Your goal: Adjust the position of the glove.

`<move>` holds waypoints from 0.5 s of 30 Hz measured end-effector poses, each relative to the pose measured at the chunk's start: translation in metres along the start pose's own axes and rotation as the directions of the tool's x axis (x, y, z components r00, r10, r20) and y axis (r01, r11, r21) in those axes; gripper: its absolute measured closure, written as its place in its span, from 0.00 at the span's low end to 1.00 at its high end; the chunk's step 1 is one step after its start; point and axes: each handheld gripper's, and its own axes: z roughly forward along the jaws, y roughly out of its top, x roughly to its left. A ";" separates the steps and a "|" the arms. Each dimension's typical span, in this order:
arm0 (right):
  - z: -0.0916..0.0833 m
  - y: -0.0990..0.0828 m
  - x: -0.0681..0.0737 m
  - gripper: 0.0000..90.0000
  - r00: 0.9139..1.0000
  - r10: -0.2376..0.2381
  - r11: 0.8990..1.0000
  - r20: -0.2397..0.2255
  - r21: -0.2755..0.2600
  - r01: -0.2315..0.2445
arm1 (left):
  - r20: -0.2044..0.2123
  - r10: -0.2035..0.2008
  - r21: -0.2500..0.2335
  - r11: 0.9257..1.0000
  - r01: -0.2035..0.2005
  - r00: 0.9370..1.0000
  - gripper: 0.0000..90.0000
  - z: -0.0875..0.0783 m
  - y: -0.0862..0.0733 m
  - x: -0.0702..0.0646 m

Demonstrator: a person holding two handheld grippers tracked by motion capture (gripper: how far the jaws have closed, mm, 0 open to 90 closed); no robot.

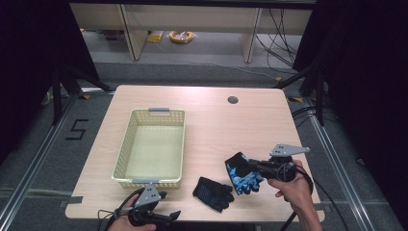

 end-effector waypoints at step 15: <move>0.052 0.006 0.026 0.96 0.951 -0.142 0.979 -0.273 0.104 0.176 | 0.016 0.017 0.032 0.999 -0.017 1.000 0.26 0.005 0.002 0.004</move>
